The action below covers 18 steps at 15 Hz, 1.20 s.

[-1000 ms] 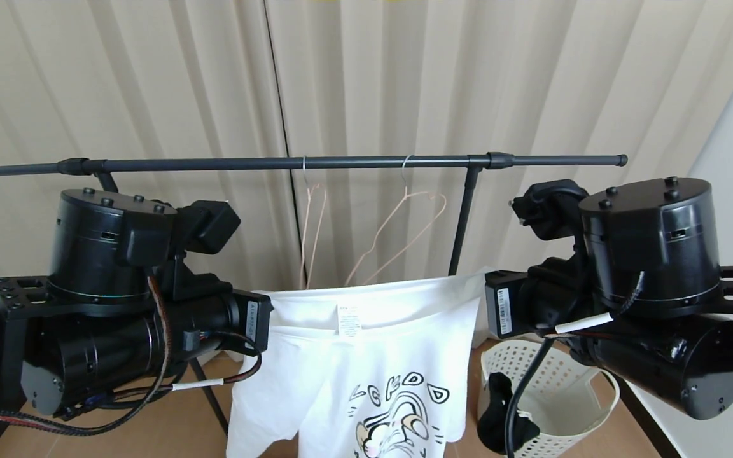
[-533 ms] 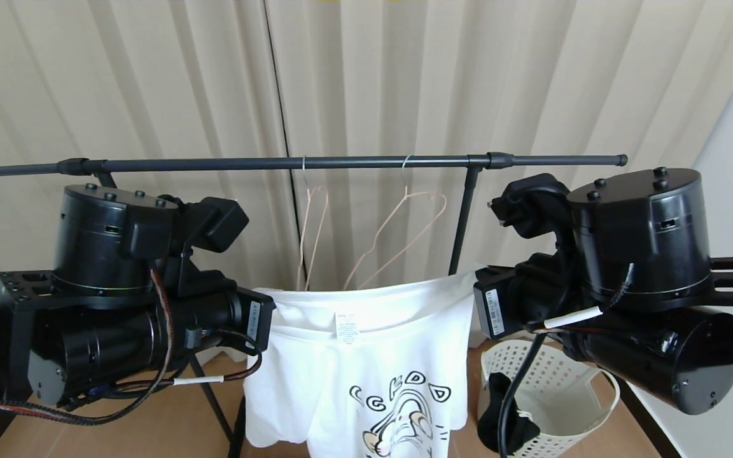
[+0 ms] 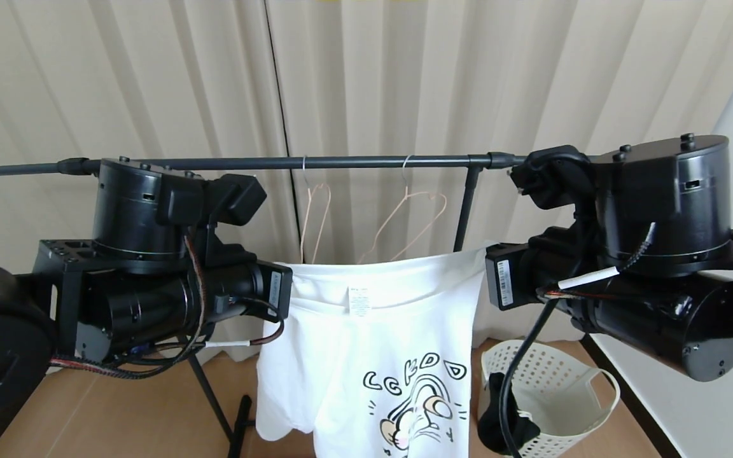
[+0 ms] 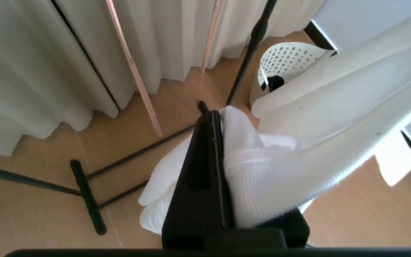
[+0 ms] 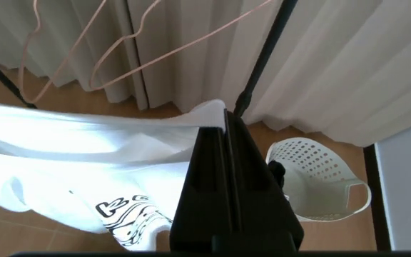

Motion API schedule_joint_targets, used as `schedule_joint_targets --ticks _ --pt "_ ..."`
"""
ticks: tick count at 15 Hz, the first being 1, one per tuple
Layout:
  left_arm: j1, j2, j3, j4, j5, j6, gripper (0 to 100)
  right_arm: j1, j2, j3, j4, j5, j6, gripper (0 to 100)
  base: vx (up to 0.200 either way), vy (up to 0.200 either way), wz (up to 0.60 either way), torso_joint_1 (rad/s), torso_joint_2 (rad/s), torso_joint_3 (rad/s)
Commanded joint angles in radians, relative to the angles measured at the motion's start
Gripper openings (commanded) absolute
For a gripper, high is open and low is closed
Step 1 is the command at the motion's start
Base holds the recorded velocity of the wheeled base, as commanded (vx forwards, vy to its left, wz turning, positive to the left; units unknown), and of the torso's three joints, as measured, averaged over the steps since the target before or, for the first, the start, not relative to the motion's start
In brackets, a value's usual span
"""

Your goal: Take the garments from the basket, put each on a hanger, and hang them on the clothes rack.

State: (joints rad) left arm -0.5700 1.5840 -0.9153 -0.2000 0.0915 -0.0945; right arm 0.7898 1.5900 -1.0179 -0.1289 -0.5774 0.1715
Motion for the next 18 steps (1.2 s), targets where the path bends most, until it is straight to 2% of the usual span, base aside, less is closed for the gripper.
schedule_joint_targets --ticks 1,4,6,12,14,16,18 --pt "0.007 0.042 -0.060 0.001 -0.001 -0.001 0 0.002 -0.050 0.015 0.026 -0.001 -0.006 0 0.000 0.000 0.00 0.000 0.00 0.000" --pt "0.010 0.103 -0.160 0.001 -0.012 0.001 0 0.085 -0.096 0.018 0.117 0.005 -0.004 0 0.000 0.000 0.00 0.000 0.00 0.000" --pt "0.010 0.152 -0.258 0.001 -0.047 -0.002 0 0.144 -0.130 0.018 0.184 0.011 -0.003 0 0.000 0.000 0.00 0.000 0.00 0.000" --pt "0.002 0.246 -0.415 0.001 -0.049 -0.005 0 0.278 -0.120 0.035 0.195 0.019 0.010 0 0.000 0.000 0.00 0.000 0.00 0.000" --pt "-0.018 0.260 -0.441 0.001 -0.049 -0.008 0 0.344 -0.104 0.033 0.193 0.022 0.065 0 0.000 0.000 0.00 0.000 0.00 0.000" --pt "-0.024 0.266 -0.465 -0.006 -0.053 -0.007 0 0.378 -0.087 0.027 0.186 0.064 0.108 0 0.000 0.000 0.00 0.000 0.00 0.000" --pt "-0.027 0.275 -0.478 -0.007 -0.098 -0.008 0 0.394 -0.045 0.016 0.172 0.087 0.164 0 0.000 0.000 0.00 0.000 0.00 0.000"
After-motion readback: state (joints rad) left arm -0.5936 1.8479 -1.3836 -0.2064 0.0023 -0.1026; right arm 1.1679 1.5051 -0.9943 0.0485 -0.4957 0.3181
